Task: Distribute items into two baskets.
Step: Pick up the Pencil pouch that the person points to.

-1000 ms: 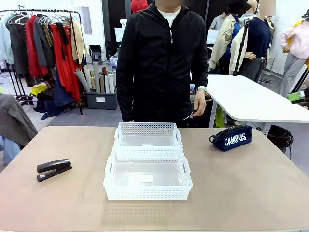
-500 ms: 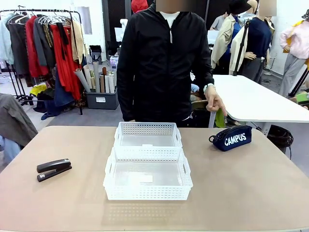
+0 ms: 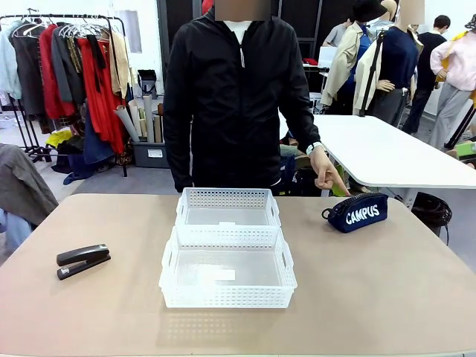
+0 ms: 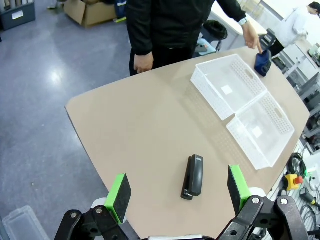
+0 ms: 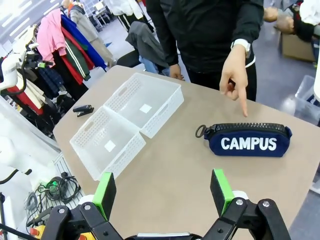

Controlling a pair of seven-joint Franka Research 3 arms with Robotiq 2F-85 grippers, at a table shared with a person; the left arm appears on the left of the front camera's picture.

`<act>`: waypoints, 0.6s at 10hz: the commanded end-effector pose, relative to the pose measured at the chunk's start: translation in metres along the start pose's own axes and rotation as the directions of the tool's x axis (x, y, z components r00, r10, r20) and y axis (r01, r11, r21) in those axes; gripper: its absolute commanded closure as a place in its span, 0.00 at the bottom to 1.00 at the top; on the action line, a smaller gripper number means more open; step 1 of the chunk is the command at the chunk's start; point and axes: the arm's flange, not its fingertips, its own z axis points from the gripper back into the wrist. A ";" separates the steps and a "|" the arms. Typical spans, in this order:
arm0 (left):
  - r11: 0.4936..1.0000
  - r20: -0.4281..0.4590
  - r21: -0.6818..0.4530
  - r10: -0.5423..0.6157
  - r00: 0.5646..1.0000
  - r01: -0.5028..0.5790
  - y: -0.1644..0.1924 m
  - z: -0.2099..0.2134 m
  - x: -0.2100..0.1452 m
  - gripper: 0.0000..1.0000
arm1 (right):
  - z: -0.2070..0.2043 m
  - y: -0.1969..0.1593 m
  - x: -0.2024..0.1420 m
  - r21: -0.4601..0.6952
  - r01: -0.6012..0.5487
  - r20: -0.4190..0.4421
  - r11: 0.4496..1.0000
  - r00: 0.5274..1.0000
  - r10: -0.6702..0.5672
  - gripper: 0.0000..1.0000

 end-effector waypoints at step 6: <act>1.000 0.003 0.006 0.003 1.000 -0.003 0.000 0.001 0.000 0.00 | 0.000 0.000 0.000 0.002 0.001 0.002 1.000 1.000 -0.001 0.00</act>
